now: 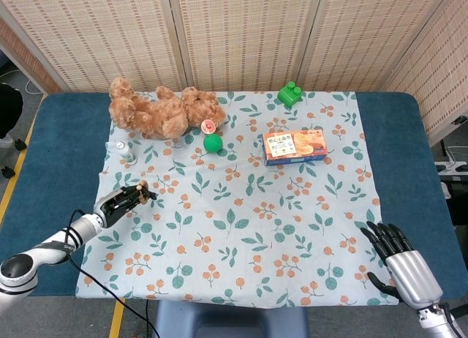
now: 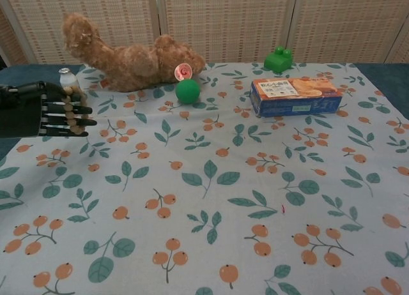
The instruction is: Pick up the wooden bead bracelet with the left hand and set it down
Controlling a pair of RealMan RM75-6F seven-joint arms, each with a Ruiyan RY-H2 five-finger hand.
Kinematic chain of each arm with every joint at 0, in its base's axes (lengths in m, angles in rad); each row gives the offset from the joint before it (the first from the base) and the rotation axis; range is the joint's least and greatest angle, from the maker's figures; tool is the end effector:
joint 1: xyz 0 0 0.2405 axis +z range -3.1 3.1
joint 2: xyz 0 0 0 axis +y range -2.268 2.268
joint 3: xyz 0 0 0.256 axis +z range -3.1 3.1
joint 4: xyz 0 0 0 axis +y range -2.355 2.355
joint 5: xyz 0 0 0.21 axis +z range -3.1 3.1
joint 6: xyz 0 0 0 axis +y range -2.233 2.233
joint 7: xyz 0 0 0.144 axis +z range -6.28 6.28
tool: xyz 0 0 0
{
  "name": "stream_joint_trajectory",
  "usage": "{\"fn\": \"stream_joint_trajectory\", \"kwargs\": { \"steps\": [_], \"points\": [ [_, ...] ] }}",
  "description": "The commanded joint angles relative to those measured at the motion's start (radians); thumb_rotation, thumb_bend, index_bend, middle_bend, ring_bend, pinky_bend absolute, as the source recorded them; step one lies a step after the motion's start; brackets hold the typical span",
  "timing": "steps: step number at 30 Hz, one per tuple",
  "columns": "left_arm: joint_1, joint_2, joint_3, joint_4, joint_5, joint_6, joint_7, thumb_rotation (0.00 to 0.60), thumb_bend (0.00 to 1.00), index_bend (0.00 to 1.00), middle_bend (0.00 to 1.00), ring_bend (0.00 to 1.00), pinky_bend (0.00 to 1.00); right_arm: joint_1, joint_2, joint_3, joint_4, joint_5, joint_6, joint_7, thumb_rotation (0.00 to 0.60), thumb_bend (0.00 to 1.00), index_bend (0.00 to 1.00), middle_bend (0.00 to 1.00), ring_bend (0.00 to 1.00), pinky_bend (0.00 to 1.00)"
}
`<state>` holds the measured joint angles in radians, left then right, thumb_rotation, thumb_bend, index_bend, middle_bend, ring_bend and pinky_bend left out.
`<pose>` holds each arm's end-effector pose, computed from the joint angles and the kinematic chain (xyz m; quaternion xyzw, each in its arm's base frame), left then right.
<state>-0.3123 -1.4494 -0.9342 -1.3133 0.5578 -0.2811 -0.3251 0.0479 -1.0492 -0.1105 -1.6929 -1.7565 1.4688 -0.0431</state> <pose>-0.2388 0.3558 0.0575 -0.2582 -0.8847 -0.3855 0.0447 -0.2862 -0.1295 0.1385 0.6936 -0.3849 0.3604 0.4908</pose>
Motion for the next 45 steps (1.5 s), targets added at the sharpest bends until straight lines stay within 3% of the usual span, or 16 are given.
{"fn": "stream_joint_trajectory", "kwargs": {
  "steps": [1, 5, 9, 17, 22, 25, 29, 33, 36, 40, 45],
  "points": [
    [-0.002, 0.004, 0.005, -0.004, 0.001, 0.006, -0.005, 0.490, 0.78, 0.54, 0.44, 0.16, 0.00, 0.000, 0.000, 0.000, 0.000, -0.001, 0.001, 0.000, 0.600, 0.22, 0.00, 0.00, 0.00, 0.00],
    [-0.002, 0.011, 0.009, -0.015, 0.003, 0.013, -0.014, 0.508, 0.85, 0.54, 0.44, 0.16, 0.00, -0.001, 0.001, -0.001, 0.001, -0.004, 0.004, 0.001, 0.600, 0.22, 0.00, 0.00, 0.00, 0.00],
    [-0.003, 0.020, 0.016, -0.025, 0.024, 0.013, 0.002, 0.596, 1.00, 0.54, 0.44, 0.18, 0.00, -0.003, 0.001, -0.001, 0.001, -0.006, 0.007, 0.002, 0.600, 0.22, 0.00, 0.00, 0.00, 0.00],
    [-0.014, 0.035, 0.030, -0.029, 0.054, 0.004, 0.030, 0.600, 1.00, 0.51, 0.43, 0.18, 0.00, -0.006, 0.003, -0.002, 0.001, -0.010, 0.014, 0.006, 0.600, 0.22, 0.00, 0.00, 0.00, 0.00],
    [0.001, 0.038, 0.021, -0.050, 0.067, 0.009, 0.057, 0.600, 1.00, 0.39, 0.41, 0.16, 0.00, -0.006, 0.004, -0.003, 0.001, -0.010, 0.014, 0.008, 0.600, 0.22, 0.00, 0.00, 0.00, 0.00],
    [0.035, 0.018, 0.012, -0.097, 0.150, 0.088, 0.170, 0.600, 0.95, 0.36, 0.40, 0.15, 0.00, -0.005, 0.004, -0.003, 0.001, -0.010, 0.012, 0.007, 0.600, 0.22, 0.00, 0.00, 0.00, 0.00],
    [0.055, 0.002, 0.009, -0.120, 0.189, 0.132, 0.218, 0.600, 0.92, 0.35, 0.40, 0.15, 0.00, -0.005, 0.004, -0.003, 0.001, -0.009, 0.011, 0.006, 0.600, 0.22, 0.00, 0.00, 0.00, 0.00],
    [0.130, -0.074, 0.037, -0.206, 0.401, 0.282, 0.424, 0.600, 0.91, 0.35, 0.40, 0.15, 0.00, -0.003, 0.001, -0.003, 0.000, -0.007, 0.004, 0.001, 0.600, 0.22, 0.00, 0.00, 0.00, 0.00],
    [0.155, -0.115, 0.062, -0.220, 0.507, 0.340, 0.474, 0.600, 0.91, 0.34, 0.40, 0.15, 0.00, -0.004, 0.001, -0.003, -0.001, -0.007, 0.006, 0.000, 0.600, 0.22, 0.00, 0.00, 0.00, 0.00],
    [0.162, -0.143, 0.132, -0.209, 0.671, 0.408, 0.524, 0.600, 0.91, 0.32, 0.40, 0.15, 0.00, -0.004, 0.002, -0.004, -0.001, -0.009, 0.006, 0.001, 0.600, 0.22, 0.00, 0.00, 0.00, 0.00],
    [0.158, -0.166, 0.234, -0.201, 0.844, 0.534, 0.495, 0.600, 0.86, 0.10, 0.29, 0.15, 0.00, -0.004, 0.002, -0.004, -0.001, -0.009, 0.005, 0.001, 0.600, 0.22, 0.00, 0.00, 0.00, 0.00]
  ]
}}
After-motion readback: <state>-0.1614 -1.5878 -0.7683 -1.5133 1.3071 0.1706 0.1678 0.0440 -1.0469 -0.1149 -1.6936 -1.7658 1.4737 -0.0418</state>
